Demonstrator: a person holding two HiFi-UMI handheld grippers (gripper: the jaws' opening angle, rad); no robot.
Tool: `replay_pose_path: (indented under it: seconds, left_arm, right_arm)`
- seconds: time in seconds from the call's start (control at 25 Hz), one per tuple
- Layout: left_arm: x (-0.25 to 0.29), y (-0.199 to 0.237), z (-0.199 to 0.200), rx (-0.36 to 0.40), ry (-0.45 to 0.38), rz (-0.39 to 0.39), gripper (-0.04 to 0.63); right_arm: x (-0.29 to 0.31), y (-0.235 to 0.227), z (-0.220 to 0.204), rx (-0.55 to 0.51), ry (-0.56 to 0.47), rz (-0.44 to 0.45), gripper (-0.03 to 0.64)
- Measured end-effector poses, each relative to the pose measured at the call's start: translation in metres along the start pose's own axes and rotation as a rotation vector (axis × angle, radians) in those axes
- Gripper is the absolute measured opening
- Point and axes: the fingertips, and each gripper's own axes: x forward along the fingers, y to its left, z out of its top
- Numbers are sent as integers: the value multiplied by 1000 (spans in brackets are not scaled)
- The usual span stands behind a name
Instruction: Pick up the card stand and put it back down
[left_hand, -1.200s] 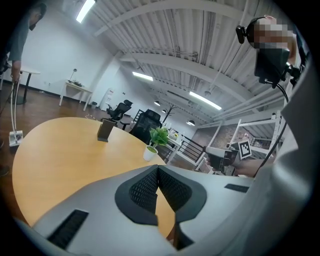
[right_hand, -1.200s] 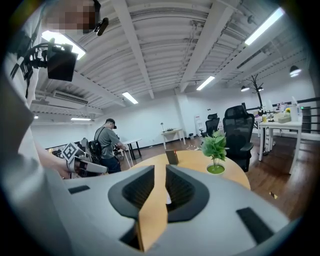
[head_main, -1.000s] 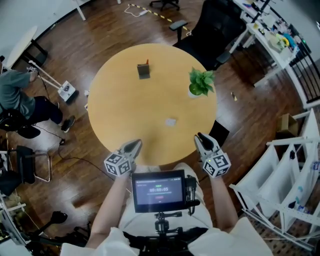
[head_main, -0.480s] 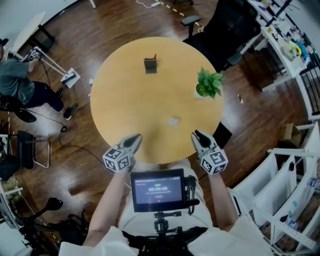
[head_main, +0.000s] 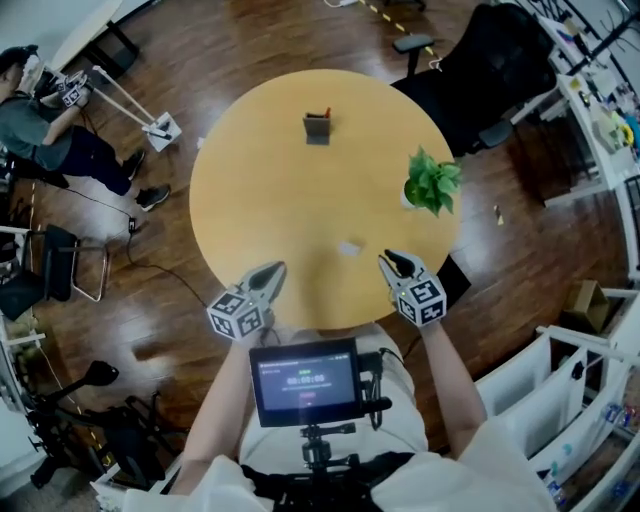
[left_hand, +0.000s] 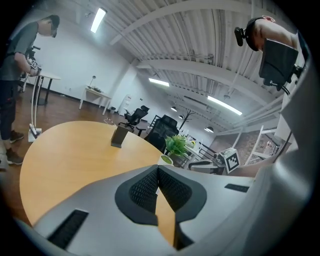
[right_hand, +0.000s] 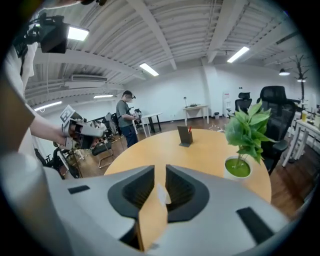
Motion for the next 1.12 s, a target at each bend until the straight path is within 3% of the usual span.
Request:
replay_pose_path:
  seconds: [0.32, 0.72, 1.12]
  left_arm:
    - [10, -2, 1, -30, -34, 81, 0]
    - [5, -6, -8, -62, -57, 165, 0]
    - [-2, -6, -13, -87, -81, 241, 0]
  right_arm:
    - [59, -10, -51, -79, 188, 141, 80]
    - [116, -17, -108, -103, 355, 195, 104]
    - [148, -24, -145, -110, 429, 275, 104]
